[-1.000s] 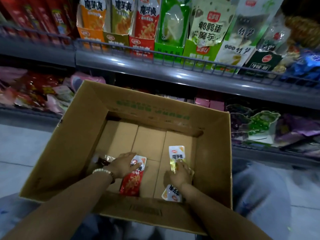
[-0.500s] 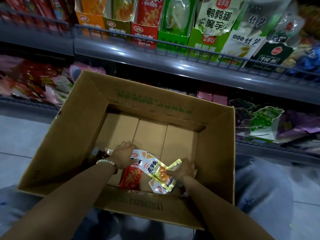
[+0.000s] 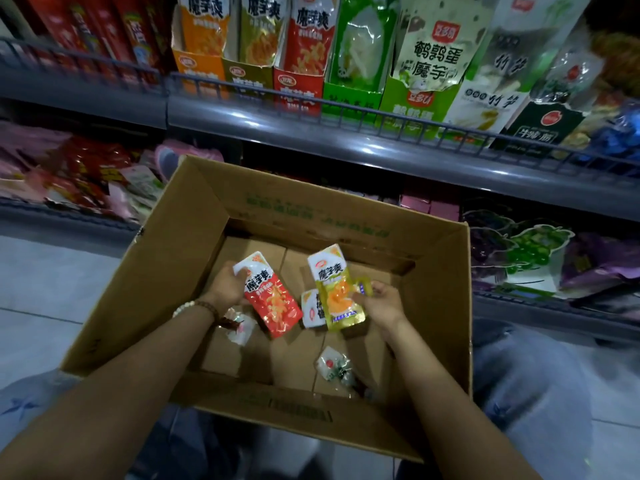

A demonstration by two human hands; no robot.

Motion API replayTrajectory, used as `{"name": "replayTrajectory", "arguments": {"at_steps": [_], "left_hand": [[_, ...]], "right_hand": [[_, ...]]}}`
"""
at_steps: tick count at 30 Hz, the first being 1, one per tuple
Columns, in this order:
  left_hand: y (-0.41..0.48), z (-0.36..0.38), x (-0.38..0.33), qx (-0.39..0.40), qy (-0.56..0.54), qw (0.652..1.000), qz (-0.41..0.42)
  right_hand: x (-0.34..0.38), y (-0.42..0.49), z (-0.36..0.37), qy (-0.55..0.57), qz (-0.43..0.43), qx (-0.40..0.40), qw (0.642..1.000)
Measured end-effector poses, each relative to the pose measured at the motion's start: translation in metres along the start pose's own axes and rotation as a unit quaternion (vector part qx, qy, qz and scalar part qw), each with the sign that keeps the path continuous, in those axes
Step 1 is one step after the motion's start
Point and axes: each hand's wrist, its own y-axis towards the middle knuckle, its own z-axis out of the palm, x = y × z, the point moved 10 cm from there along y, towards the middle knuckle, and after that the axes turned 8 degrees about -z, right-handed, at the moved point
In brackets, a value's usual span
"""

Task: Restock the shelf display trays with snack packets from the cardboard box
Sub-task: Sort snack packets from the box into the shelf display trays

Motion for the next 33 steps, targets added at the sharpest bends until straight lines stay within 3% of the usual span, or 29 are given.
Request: {"name": "replayTrajectory", "arguments": {"at_steps": [5, 11, 15, 19, 22, 29, 33], "left_hand": [[-0.013, -0.001, -0.015, 0.025, -0.051, 0.997, -0.06], [-0.026, -0.018, -0.064, 0.017, 0.01, 1.0, 0.004], [-0.047, -0.023, -0.09, 0.019, -0.038, 0.999, 0.032], [-0.072, 0.0, -0.098, 0.097, -0.128, 0.987, 0.016], [-0.087, 0.022, -0.102, 0.148, -0.224, 0.963, -0.012], [-0.113, 0.041, -0.106, 0.172, -0.302, 0.937, -0.03], [-0.136, 0.058, -0.115, 0.237, -0.297, 0.924, 0.031]], "right_hand": [[0.024, -0.016, 0.0, 0.052, 0.024, 0.03, 0.998], [0.067, -0.026, -0.011, 0.049, -0.033, 0.049, 0.997], [0.084, -0.031, -0.027, 0.172, -0.045, 0.011, 0.984], [0.09, -0.039, -0.012, 0.306, -0.013, 0.019, 0.952], [0.095, -0.048, -0.001, 0.276, -0.024, 0.016, 0.961], [0.113, -0.066, 0.007, 0.179, -0.091, -0.019, 0.979], [0.12, -0.079, 0.029, 0.19, -0.111, -0.003, 0.975]]}}
